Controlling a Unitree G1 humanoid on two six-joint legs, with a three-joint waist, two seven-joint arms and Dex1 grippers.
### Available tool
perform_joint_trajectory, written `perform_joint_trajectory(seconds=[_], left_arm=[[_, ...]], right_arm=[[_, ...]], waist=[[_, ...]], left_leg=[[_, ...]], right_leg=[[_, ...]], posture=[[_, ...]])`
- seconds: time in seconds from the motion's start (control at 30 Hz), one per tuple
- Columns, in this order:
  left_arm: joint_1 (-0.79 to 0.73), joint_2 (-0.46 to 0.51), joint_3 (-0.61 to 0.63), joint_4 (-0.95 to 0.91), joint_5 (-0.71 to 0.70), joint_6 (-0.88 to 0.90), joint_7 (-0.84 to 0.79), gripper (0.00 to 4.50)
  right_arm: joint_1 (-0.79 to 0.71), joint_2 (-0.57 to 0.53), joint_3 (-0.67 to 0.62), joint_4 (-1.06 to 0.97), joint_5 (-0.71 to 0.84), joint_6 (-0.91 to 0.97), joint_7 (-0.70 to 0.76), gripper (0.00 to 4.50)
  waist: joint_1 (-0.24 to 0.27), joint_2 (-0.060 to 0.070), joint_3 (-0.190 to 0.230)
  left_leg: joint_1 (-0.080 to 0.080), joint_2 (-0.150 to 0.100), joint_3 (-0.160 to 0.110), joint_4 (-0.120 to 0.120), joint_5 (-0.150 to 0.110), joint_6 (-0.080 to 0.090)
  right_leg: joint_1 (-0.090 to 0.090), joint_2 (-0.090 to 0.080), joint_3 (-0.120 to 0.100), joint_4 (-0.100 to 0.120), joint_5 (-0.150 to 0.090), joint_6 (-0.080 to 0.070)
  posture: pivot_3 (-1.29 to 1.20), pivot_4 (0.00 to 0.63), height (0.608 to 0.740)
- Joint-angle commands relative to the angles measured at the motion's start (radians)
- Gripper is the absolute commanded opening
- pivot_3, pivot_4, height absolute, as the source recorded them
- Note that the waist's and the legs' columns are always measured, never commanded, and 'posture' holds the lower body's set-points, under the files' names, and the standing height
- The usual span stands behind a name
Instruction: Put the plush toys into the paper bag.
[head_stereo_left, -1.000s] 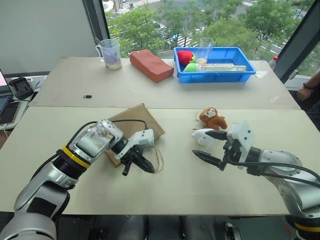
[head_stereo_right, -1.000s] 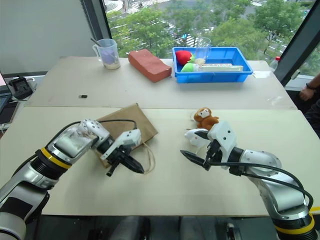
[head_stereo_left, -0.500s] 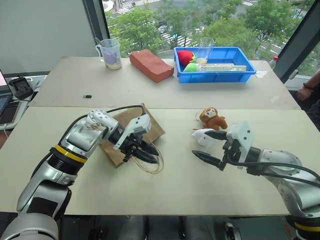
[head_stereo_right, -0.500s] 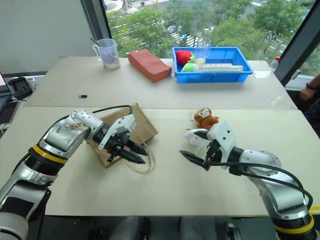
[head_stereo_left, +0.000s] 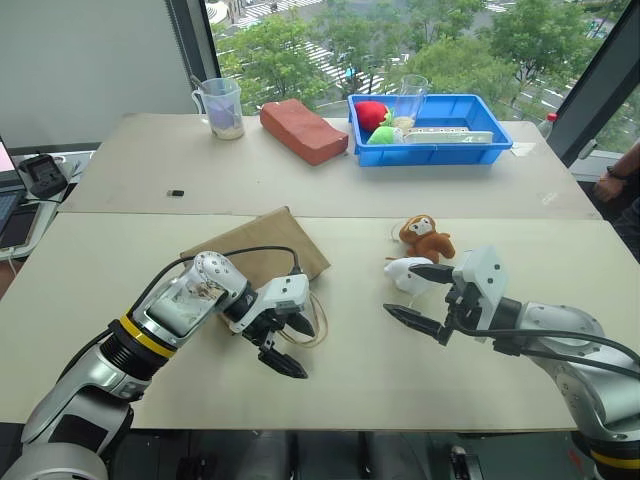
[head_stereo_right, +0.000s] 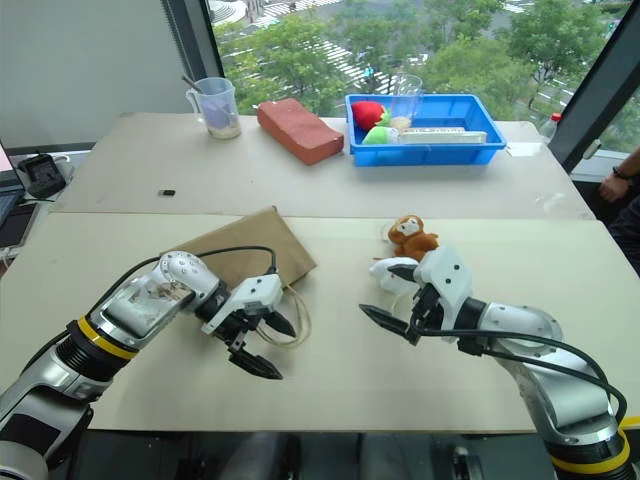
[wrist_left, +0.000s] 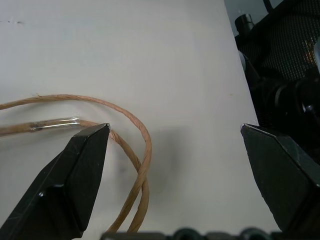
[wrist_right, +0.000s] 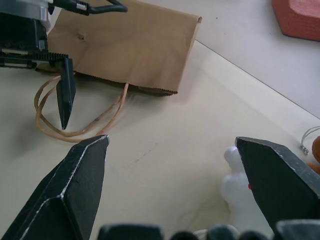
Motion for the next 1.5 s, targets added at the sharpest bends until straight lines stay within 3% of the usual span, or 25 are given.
perform_joint_trajectory(seconds=[0.03,0.07,0.17,0.43,0.7,0.87,0.97,1.17,1.33,1.5], left_arm=[[-0.002,-0.012,-0.007,-0.007,-0.013,-0.007,-0.025,4.47],[-0.003,-0.013,-0.009,-0.007,-0.014,-0.009,-0.032,4.47],[-0.005,-0.007,-0.029,0.0,0.009,-0.02,-0.04,3.62],[-0.046,-0.02,0.027,0.067,0.001,-0.026,-0.031,0.02],[-0.189,-0.001,0.236,0.149,-0.14,-0.018,-0.105,0.02],[-0.224,0.012,0.287,0.178,-0.162,-0.04,-0.128,0.02],[-0.236,-0.005,0.3,0.215,-0.159,-0.064,-0.113,0.0],[-0.26,-0.046,0.333,0.236,-0.18,-0.056,-0.089,0.0],[-0.273,-0.063,0.353,0.239,-0.201,-0.038,-0.09,0.0],[-0.295,-0.083,0.371,0.257,-0.217,-0.034,-0.073,0.0]], right_arm=[[0.003,-0.003,-0.039,-0.037,0.019,0.008,-0.01,4.5],[0.002,-0.002,-0.039,-0.037,0.019,0.01,-0.011,4.5],[-0.003,0.0,-0.038,-0.034,0.018,0.011,-0.014,4.5],[-0.01,0.003,-0.036,-0.028,0.016,0.008,-0.016,4.5],[-0.002,-0.002,-0.014,-0.026,-0.001,-0.01,-0.003,4.5],[-0.055,0.045,0.06,0.0,-0.028,-0.036,-0.002,4.5],[-0.123,0.107,0.098,0.021,-0.022,-0.024,-0.015,3.72],[-0.232,0.255,0.218,0.083,-0.061,-0.023,-0.054,1.65],[-0.323,0.409,0.283,0.274,-0.11,-0.082,-0.078,0.02],[-0.403,0.523,0.311,0.474,-0.161,-0.172,-0.081,0.02]], waist=[[0.0,0.0,0.0],[0.0,0.0,0.0],[-0.001,0.0,0.0],[0.0,0.0,0.0],[0.001,0.0,0.0],[-0.005,0.0,0.0],[-0.008,0.0,0.0],[-0.01,0.0,0.0],[-0.019,0.0,0.0],[-0.019,0.0,0.0]], left_leg=[[0.0,0.0,0.0,0.0,0.0,0.0],[0.0,0.0,0.0,0.0,0.0,0.0],[0.0,0.0,0.0,0.0,0.0,0.0],[0.0,0.0,0.0,0.0,0.0,0.0],[-0.001,0.0,0.0,0.001,0.0,0.0],[0.0,0.0,0.0,-0.001,0.0,0.0],[0.0,0.0,0.0,0.0,0.0,0.0],[0.0,0.0,-0.001,0.0,0.0,0.0],[-0.001,-0.002,-0.001,0.0,0.0,0.0],[-0.001,-0.002,-0.002,0.0,0.0,-0.001]], right_leg=[[0.0,0.0,0.0,0.0,0.0,0.0],[0.0,0.0,0.0,0.0,0.0,0.0],[0.0,0.0,0.0,0.0,0.0,0.0],[0.0,0.0,0.0,0.0,0.0,0.0],[0.0,0.0,-0.001,0.0,0.0,0.0],[0.0,0.001,-0.001,0.0,0.0,0.0],[0.0,0.0,0.0,0.0,0.0,0.0],[-0.001,0.001,-0.001,0.002,0.0,0.0],[-0.002,0.0,-0.001,0.007,0.0,0.0],[-0.004,0.0,-0.002,0.01,0.0,0.0]], posture=[[0.0,0.15,0.74],[0.0,0.15,0.74],[0.0,0.15,0.74],[0.0,0.15,0.74],[0.0,0.15,0.74],[0.0,0.15,0.74],[0.0,0.15,0.74],[0.0,0.15,0.74],[0.0,0.15,0.74],[0.0,0.15,0.74]])
